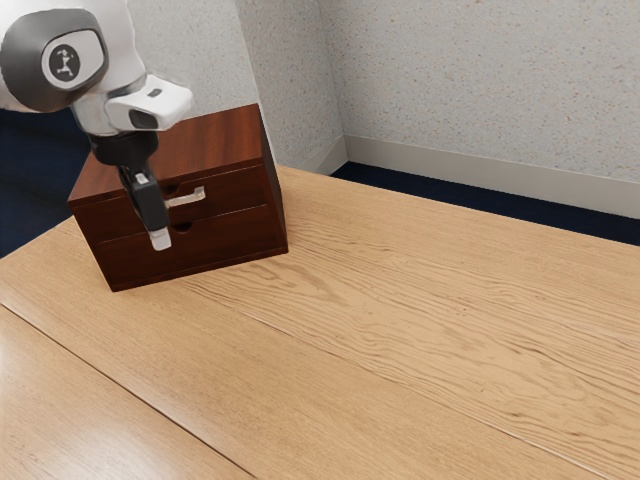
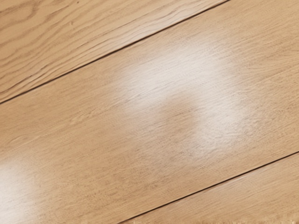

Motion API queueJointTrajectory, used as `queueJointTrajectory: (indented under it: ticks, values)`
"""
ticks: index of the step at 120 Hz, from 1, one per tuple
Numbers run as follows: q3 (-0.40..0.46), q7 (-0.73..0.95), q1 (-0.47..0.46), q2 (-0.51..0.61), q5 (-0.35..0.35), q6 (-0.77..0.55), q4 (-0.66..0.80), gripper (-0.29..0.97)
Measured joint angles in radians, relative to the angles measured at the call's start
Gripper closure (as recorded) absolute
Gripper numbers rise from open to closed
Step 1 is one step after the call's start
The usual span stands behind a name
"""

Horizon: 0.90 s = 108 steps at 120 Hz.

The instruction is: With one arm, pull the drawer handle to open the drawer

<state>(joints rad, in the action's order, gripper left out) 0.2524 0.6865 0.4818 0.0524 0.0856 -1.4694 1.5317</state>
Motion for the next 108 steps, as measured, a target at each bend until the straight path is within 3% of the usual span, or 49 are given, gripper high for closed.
queueJointTrajectory:
  ticks: [17,35,59,108]
  values:
    - [-0.151,0.096,-0.18,0.059,0.003,-0.17,0.153,0.0]
    - [-0.297,0.175,-0.271,0.01,0.017,-0.309,0.207,0.0]
    - [-0.352,0.258,-0.224,-0.17,-0.004,-0.372,0.065,0.0]
    - [-0.399,0.362,-0.218,-0.242,-0.003,-0.485,0.003,0.0]
